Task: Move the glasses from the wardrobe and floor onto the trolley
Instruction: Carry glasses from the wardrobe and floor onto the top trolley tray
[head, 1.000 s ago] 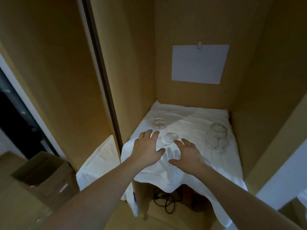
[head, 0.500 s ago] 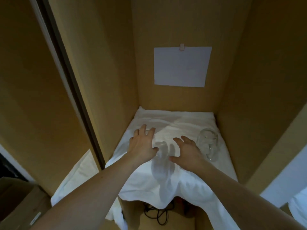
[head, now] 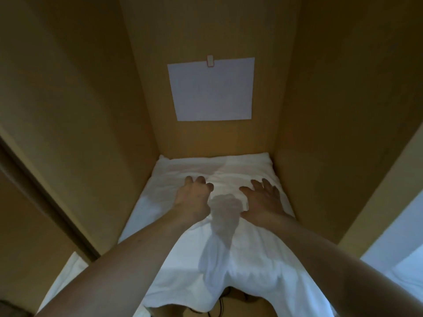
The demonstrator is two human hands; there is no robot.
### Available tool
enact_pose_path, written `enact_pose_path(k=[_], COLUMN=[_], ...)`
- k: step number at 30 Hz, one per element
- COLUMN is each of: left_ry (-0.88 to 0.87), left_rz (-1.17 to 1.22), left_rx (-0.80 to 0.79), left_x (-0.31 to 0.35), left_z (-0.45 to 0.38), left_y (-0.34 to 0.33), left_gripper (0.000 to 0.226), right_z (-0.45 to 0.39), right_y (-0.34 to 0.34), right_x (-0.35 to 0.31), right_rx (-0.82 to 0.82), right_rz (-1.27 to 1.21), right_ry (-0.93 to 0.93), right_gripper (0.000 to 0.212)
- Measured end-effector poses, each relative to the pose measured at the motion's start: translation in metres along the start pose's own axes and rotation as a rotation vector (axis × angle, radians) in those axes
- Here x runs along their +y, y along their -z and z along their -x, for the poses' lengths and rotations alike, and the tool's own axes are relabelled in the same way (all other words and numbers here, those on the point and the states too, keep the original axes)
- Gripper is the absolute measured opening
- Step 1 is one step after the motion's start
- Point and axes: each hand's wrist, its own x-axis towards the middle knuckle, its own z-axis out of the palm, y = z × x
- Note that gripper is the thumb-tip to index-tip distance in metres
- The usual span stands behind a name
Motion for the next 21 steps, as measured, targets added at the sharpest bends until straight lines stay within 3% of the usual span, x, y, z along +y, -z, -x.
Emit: enact_pose_path(k=[7,14,21], left_ry=[-0.042,0.027,-0.035], left_rz=[0.082,0.037,-0.139], left_rx=[0.045,-0.139,-0.262], left_x=[0.017,0.019,0.009], left_z=[-0.030,-0.053,-0.062], left_y=[0.002,-0.001,0.006], left_gripper=[0.059,0.062,0.088], right_z=[-0.018,-0.034,-0.039], right_y=[0.009,-0.008,-0.012], right_x=[-0.013,-0.031,-0.027], right_rx=[-0.098,-0.164,-0.120], right_rz=[0.465,0.951,1.071], right_ry=[0.073,0.018,0.011], right_gripper=[0.062,0.054,0.055])
